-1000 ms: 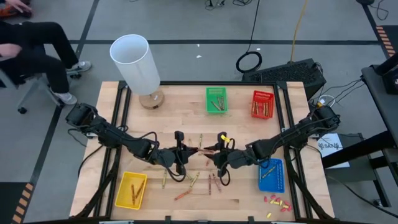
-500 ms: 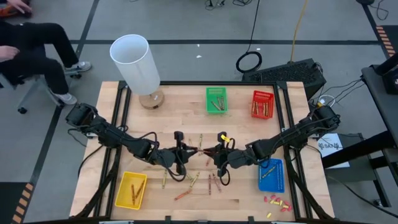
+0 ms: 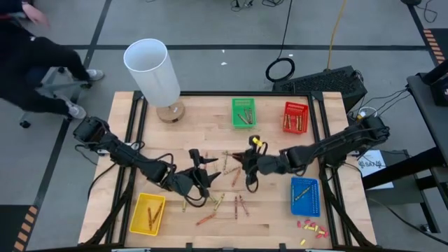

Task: Sort crayons
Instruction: Put the red crayon into the green bin

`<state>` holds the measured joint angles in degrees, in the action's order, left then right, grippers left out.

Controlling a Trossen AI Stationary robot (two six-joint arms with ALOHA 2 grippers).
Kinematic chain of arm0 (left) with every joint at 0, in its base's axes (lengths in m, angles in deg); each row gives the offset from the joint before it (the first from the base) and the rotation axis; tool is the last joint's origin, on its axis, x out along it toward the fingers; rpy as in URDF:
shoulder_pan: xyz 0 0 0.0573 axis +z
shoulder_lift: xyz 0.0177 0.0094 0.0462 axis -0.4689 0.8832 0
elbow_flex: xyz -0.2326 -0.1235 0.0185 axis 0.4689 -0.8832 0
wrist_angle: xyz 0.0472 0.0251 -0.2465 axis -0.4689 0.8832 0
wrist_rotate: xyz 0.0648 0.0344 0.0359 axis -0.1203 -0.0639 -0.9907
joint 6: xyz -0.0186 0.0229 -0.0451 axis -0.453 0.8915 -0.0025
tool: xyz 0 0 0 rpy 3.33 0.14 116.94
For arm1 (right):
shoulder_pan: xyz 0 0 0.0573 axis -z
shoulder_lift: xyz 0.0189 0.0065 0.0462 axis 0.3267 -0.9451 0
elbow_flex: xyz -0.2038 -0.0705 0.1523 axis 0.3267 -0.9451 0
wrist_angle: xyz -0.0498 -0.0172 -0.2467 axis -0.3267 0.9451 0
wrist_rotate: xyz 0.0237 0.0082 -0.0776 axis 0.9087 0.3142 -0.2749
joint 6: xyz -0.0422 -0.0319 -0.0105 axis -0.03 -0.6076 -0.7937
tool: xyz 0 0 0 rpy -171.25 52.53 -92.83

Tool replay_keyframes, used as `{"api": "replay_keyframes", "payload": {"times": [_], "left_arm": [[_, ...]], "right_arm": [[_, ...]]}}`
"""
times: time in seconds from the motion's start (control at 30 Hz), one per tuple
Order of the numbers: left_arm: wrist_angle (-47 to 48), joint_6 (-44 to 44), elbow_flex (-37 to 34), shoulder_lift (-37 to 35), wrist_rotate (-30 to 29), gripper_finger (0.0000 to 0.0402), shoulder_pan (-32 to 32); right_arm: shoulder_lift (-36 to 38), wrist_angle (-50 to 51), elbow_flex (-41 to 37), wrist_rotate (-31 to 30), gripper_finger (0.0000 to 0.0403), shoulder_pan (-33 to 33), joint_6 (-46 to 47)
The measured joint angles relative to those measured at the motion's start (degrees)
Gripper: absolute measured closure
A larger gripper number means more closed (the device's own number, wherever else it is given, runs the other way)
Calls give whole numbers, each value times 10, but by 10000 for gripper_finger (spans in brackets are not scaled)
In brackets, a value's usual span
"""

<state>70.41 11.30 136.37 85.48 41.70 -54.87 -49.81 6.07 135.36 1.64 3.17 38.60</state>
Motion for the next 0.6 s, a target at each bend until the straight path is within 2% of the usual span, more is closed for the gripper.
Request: {"api": "replay_keyframes", "payload": {"times": [0.23,0.6], "left_arm": [[2,-78,0,0,3,153,-6],[0,-125,0,0,28,153,-6]], "right_arm": [[21,57,0,0,393,96,5],[13,67,0,-1,392,259,2]]}}
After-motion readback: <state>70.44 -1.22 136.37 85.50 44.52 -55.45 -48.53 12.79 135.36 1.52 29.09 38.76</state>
